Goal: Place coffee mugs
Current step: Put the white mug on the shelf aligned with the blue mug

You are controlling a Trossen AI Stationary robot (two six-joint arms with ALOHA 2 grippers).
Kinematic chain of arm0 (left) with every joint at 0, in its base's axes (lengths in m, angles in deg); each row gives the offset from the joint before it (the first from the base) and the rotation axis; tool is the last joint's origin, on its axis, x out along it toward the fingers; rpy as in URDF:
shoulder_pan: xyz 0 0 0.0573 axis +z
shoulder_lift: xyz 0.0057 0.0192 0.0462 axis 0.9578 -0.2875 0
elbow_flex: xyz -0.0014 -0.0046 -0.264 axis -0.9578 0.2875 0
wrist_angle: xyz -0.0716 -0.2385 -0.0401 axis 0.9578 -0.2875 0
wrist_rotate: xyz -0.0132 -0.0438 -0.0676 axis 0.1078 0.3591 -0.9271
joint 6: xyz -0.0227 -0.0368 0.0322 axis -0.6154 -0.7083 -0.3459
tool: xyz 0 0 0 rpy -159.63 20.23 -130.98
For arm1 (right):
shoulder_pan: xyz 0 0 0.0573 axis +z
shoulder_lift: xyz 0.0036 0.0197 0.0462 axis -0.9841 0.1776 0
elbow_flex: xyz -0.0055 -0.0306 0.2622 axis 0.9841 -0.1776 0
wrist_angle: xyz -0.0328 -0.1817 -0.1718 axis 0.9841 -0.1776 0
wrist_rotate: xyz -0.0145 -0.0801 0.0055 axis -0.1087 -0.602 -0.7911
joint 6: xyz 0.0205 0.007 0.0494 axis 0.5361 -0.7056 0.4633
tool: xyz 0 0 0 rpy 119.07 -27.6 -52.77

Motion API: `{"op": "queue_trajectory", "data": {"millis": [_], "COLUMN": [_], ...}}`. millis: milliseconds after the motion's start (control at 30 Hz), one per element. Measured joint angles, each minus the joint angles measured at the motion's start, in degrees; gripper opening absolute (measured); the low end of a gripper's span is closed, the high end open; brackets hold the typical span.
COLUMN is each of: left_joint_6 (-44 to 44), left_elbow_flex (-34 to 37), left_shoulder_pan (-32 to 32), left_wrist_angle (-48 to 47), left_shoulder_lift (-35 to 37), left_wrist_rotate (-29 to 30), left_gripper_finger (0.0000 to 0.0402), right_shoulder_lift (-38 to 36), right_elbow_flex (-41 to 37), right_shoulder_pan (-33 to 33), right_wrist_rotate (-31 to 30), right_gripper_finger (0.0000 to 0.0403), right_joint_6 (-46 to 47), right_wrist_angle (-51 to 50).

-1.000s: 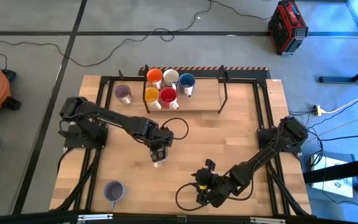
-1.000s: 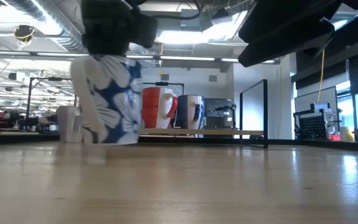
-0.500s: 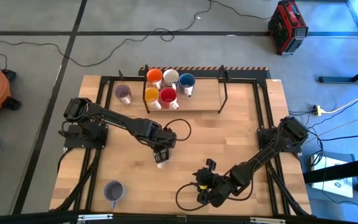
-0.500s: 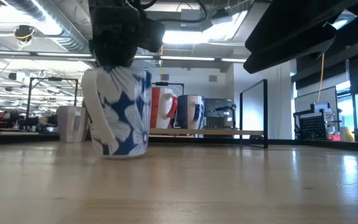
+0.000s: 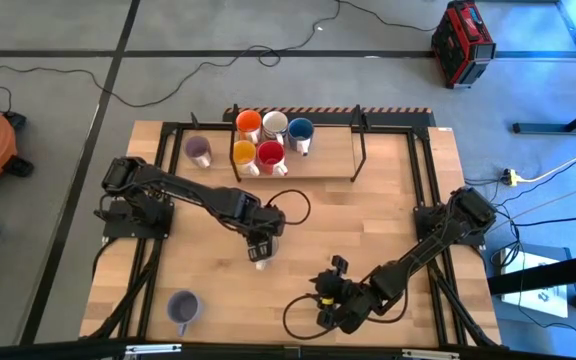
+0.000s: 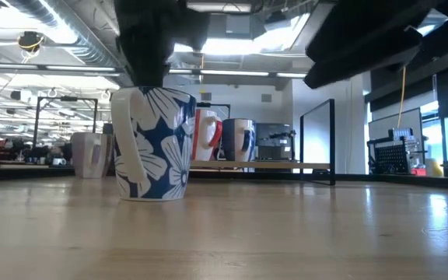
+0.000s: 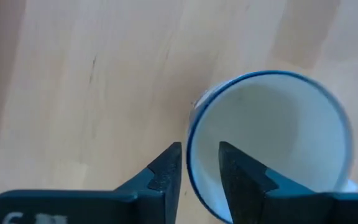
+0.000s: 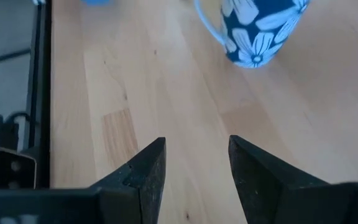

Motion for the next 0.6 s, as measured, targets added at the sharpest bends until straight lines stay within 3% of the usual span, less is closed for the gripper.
{"op": "queue_trajectory", "data": {"millis": [267, 433, 600], "left_joint_6": [9.1, 12.9, 14.2], "left_elbow_flex": [-8.9, -9.2, -7.2], "left_shoulder_pan": [-3.2, -7.2, -11.5], "left_wrist_angle": [-12.1, -12.1, -11.5], "left_shoulder_lift": [1.8, 9.1, 17.0], "left_wrist_rotate": [3.1, 5.2, 9.2], "left_gripper_finger": [0.0109, 0.0109, 0.0109], "right_shoulder_lift": [2.3, 6.4, 11.2], "right_elbow_flex": [0.0, 0.1, 2.4], "right_shoulder_pan": [-0.5, -1.1, -3.6], "right_wrist_rotate": [0.2, 0.9, 0.4], "right_gripper_finger": [0.0196, 0.0238, 0.0249], "right_joint_6": [-3.7, -11.1, -12.8], "right_wrist_angle": [12.6, 24.3, 28.9]}}
